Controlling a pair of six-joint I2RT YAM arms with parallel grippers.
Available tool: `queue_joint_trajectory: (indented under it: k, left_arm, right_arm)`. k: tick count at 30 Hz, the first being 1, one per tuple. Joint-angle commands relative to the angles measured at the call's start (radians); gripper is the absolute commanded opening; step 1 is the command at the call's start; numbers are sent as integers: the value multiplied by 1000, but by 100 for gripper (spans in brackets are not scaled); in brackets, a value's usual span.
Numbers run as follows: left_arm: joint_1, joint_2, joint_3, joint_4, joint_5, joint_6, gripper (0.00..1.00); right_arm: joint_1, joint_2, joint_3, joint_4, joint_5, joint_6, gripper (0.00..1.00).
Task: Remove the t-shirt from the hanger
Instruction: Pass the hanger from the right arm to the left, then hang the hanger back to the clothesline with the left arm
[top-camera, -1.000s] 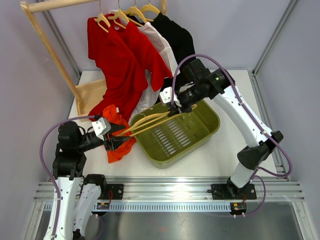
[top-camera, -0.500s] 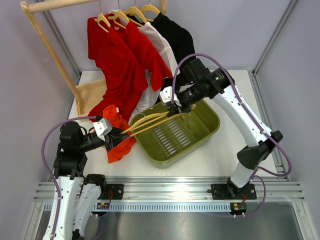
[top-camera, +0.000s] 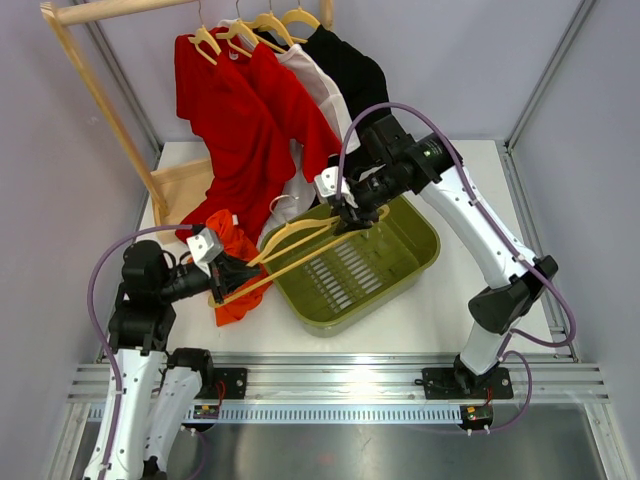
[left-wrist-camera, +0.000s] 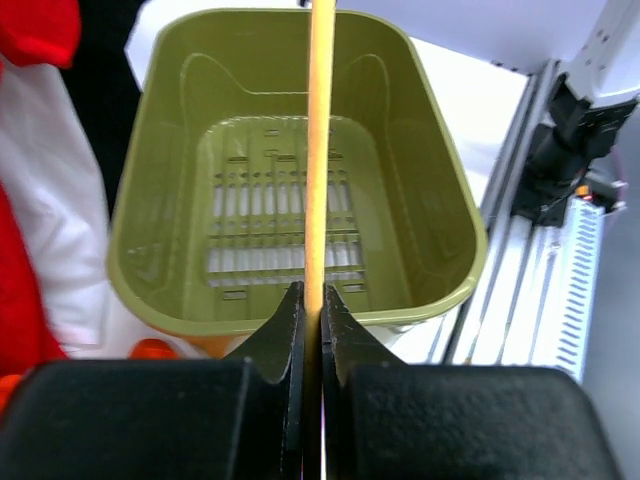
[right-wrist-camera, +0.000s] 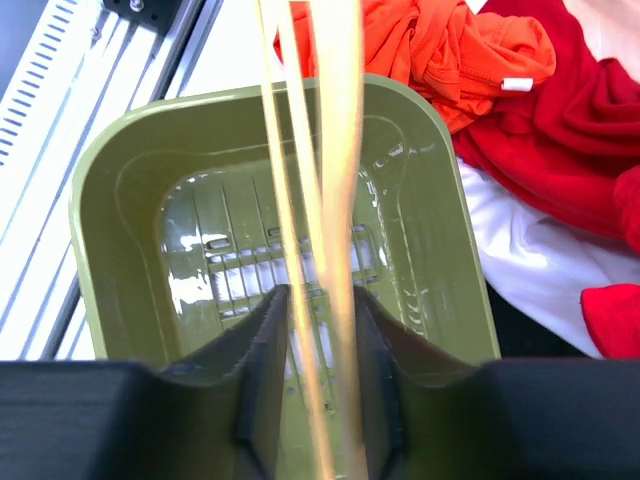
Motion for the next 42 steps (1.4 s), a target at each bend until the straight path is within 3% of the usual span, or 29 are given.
queue_joint_trajectory:
  k: [1, 4, 6, 13, 17, 25, 28, 29, 32, 42]
  left_arm:
    - [-2, 22, 39, 20, -21, -93, 0]
    - [-2, 2, 62, -33, -55, -99, 0]
    - [-2, -29, 78, -64, -102, -93, 0]
    - [-2, -142, 148, -122, -296, -109, 0]
    - [-2, -208, 190, -112, -412, -139, 0]
    - [-2, -308, 306, 39, -725, -282, 0]
    - [-3, -226, 391, -12, -953, -337, 0]
    - [-3, -164, 421, -41, -1101, -375, 0]
    - [-3, -71, 509, -132, -1277, -447, 0]
    - [-2, 184, 579, -127, -1333, -537, 0]
  right_arm:
    - [5, 10, 14, -173, -36, 90, 42]
    - [-8, -5, -2, -61, 4, 209, 64]
    - [-41, -27, -13, 43, 39, 303, 99]
    - [-253, -137, -118, 465, 110, 605, 100]
    - [-328, -215, -253, 588, 101, 688, 99]
    - [-345, -358, -569, 705, 46, 717, 99]
    - [-345, -384, -646, 717, 9, 704, 100]
    - [-344, -393, -664, 720, -3, 697, 99]
    - [-350, -427, -735, 748, -35, 699, 99]
    - [-377, -455, -806, 792, -85, 722, 99]
